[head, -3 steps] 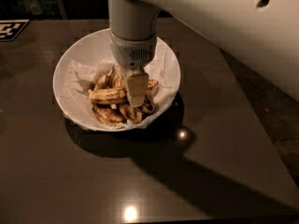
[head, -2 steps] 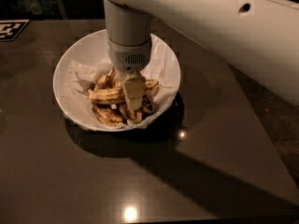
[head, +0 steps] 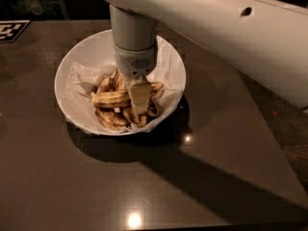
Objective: Pick banana from white bowl
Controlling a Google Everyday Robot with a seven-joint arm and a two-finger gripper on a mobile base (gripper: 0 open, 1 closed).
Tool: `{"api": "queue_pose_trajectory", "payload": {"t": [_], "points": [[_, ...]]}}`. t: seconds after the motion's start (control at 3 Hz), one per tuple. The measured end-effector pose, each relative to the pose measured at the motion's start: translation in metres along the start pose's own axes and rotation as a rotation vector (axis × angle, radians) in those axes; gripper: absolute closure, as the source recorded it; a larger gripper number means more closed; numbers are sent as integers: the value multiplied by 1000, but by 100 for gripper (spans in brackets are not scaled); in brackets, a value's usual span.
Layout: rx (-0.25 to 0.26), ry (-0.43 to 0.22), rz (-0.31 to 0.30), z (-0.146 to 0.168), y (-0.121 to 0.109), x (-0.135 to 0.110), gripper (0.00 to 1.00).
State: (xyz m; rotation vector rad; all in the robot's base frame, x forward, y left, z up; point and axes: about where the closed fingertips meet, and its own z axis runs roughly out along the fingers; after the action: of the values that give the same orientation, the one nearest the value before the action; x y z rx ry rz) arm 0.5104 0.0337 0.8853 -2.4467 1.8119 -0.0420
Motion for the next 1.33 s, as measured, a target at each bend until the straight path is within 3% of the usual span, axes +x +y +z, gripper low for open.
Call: {"api": "queue_pose_trajectory", "payload": {"t": [0.67,1.33], "points": [[0,0,0,0,0,0,100],[24,-29,-1,-6,-1,-1,100]]}}
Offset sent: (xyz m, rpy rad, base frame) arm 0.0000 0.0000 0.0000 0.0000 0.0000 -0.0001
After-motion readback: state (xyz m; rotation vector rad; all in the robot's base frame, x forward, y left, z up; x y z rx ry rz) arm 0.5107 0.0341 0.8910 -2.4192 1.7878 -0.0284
